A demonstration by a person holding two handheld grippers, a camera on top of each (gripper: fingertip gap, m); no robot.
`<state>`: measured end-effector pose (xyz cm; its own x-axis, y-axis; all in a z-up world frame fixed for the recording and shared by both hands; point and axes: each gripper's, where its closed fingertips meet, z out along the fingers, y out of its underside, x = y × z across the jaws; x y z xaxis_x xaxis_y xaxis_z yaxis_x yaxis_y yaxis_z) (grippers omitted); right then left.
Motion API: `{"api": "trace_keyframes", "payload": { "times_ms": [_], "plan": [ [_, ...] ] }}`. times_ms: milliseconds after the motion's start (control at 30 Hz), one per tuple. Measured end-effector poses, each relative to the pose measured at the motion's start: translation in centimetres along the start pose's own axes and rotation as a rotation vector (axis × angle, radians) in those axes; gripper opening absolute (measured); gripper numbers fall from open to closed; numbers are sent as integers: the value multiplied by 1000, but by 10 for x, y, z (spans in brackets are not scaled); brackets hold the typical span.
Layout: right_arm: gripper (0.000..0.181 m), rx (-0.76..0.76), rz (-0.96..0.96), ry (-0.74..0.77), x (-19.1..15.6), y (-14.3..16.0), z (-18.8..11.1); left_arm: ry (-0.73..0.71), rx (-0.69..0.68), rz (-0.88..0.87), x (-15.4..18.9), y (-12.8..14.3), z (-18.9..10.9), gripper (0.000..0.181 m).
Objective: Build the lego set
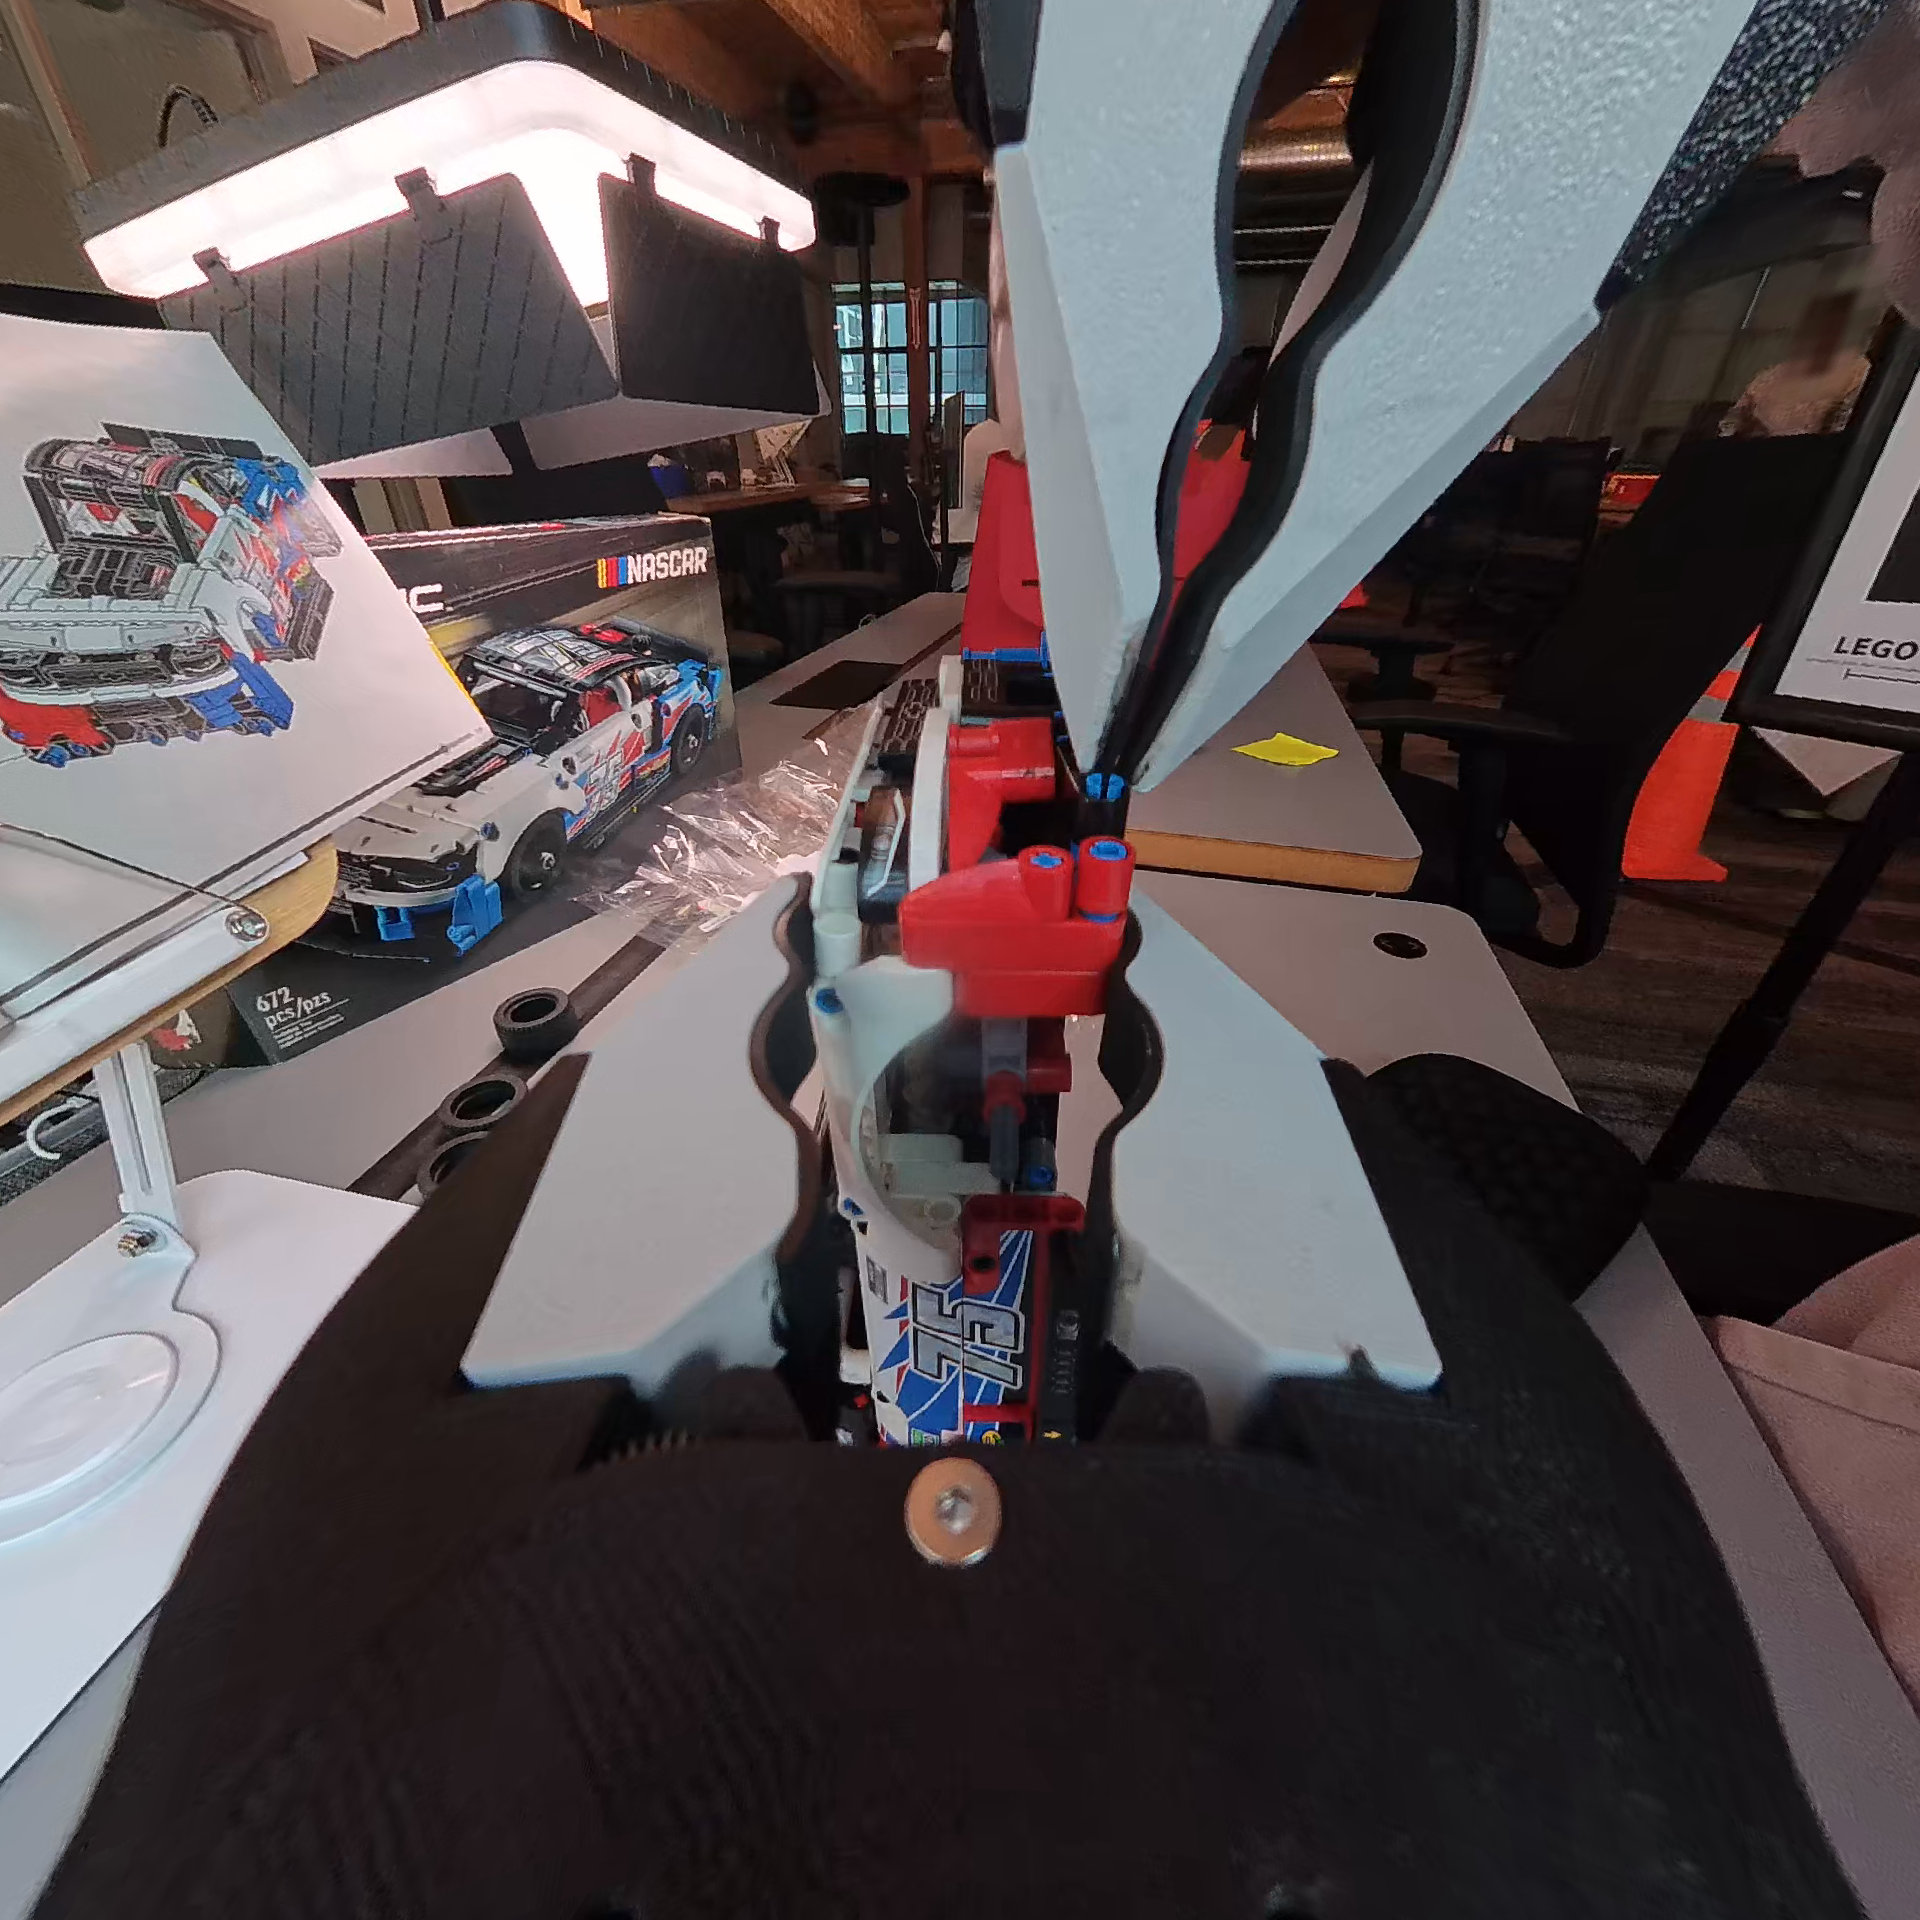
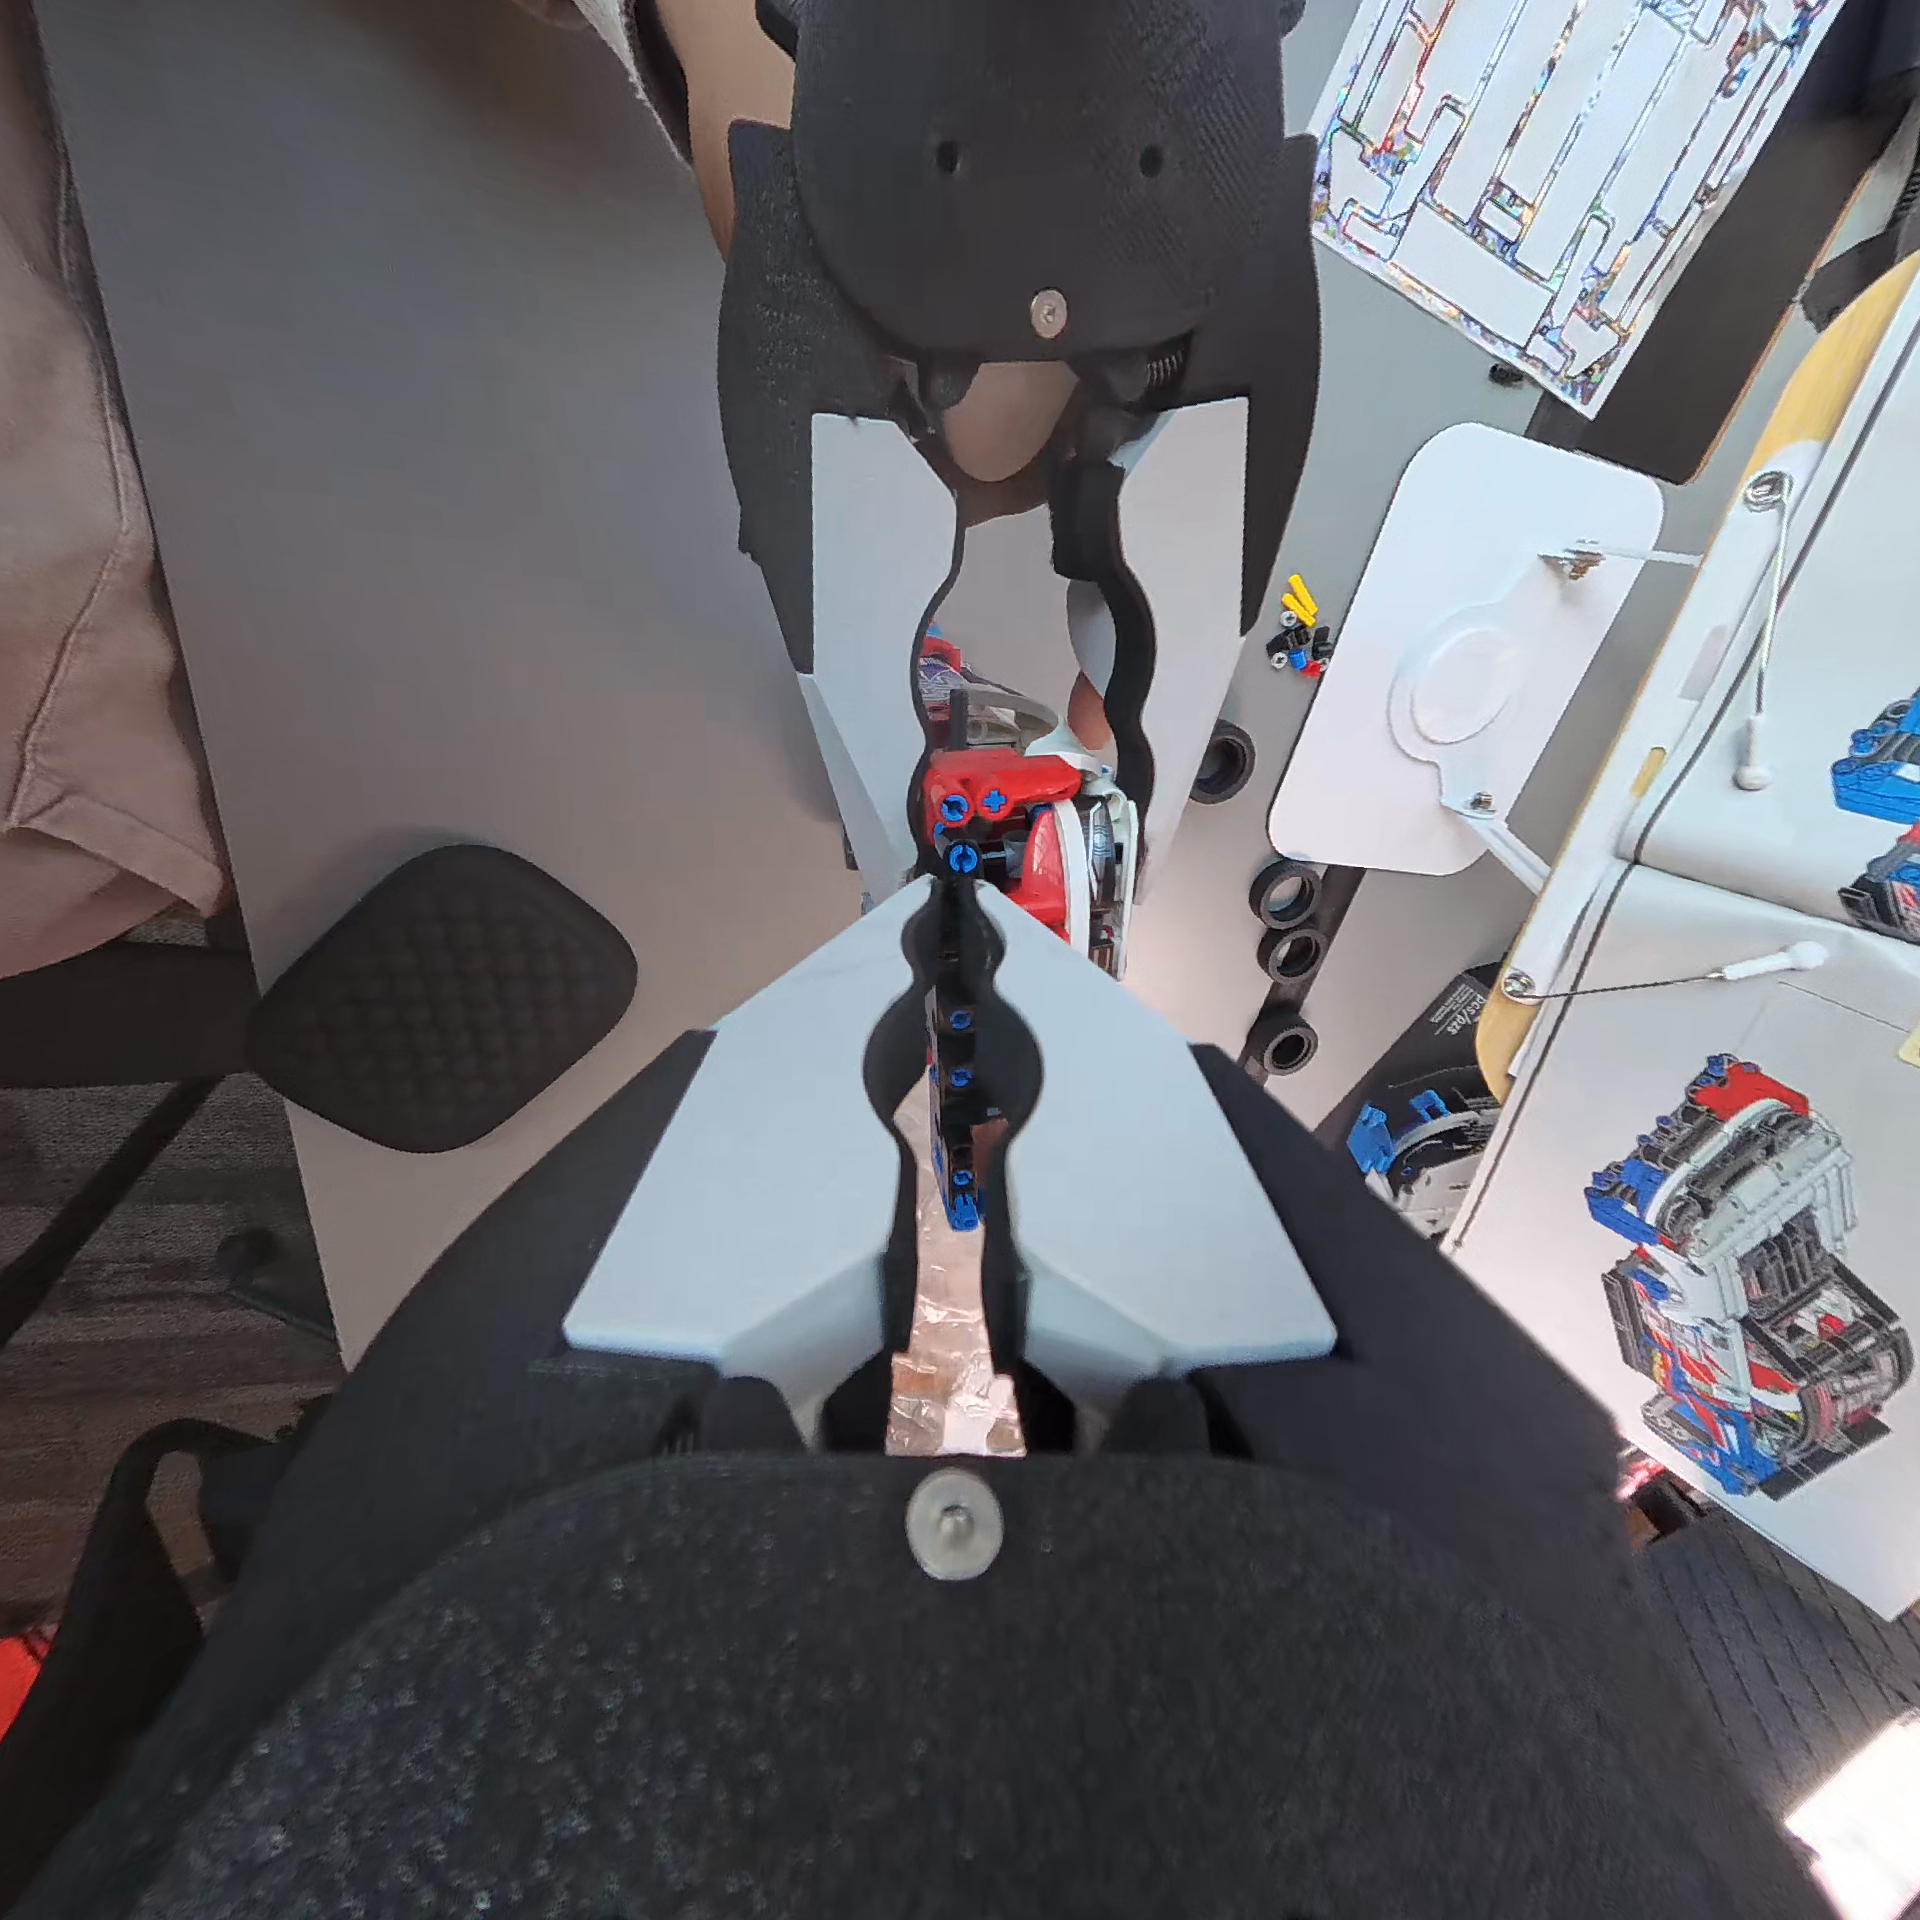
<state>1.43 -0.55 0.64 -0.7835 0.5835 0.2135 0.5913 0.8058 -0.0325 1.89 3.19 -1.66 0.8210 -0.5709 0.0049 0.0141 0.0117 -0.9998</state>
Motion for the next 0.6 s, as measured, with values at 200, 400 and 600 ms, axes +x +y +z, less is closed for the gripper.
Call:
{"api": "trace_keyframes", "payload": {
  "times_ms": [200,400,600],
  "plan": [
    [7,25,-47,21,1,1,1,13,0,2,1,0,0,53],
    [5,17,35,-7,1,2,6,8,3,5,1,0,0,53],
    [6,29,159,-16,2,2,7,1,12,-4,0,0,0,53]
  ]
}}
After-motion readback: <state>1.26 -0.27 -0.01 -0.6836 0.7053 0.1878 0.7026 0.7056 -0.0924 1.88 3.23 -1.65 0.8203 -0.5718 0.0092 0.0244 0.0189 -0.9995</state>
